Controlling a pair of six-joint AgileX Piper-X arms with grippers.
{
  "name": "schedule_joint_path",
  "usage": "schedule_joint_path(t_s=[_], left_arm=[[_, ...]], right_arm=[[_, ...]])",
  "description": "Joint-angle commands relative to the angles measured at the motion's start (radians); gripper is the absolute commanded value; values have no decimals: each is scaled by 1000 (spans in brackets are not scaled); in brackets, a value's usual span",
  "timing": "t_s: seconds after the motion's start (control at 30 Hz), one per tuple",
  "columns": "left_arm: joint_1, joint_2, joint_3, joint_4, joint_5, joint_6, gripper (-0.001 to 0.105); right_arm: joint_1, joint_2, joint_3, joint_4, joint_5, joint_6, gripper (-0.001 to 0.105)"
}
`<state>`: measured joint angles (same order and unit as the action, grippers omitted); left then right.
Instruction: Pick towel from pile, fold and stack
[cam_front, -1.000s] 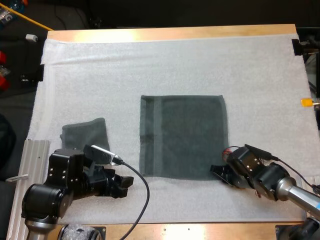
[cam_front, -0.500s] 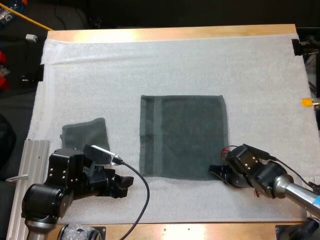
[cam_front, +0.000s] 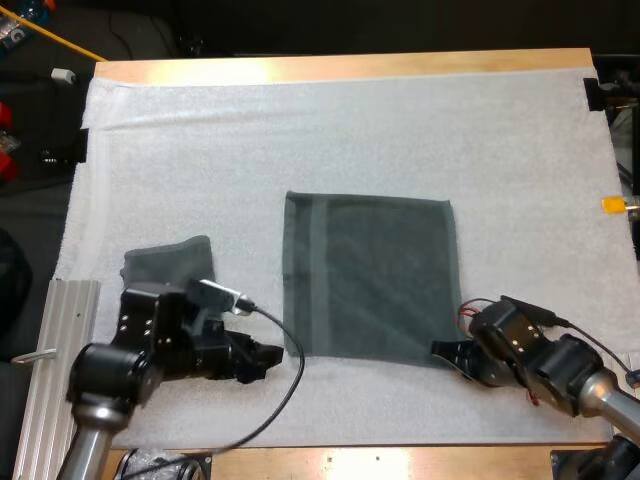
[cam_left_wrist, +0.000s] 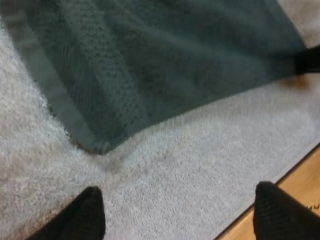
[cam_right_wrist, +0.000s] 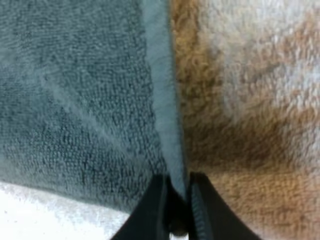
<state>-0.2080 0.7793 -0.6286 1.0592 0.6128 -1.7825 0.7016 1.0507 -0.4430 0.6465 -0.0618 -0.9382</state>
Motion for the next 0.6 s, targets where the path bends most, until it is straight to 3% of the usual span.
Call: schedule_joint_path(t_s=[0.0,0.17,0.43,0.57], left_arm=[[-11,17,8,-32,12,-15,61],[-75,144,14,-96,-15,-50,61],[-150,375,14,-239,-184,-192,61],[-150,459,14,-285,-185,-209,61]], right_arm=[[3,-12,0,25,9,-18,0],[3,-16,0,26,14,-19,0],[3,-16,0,26,14,-19,0],[3,-16,0,26,14,-19,0]])
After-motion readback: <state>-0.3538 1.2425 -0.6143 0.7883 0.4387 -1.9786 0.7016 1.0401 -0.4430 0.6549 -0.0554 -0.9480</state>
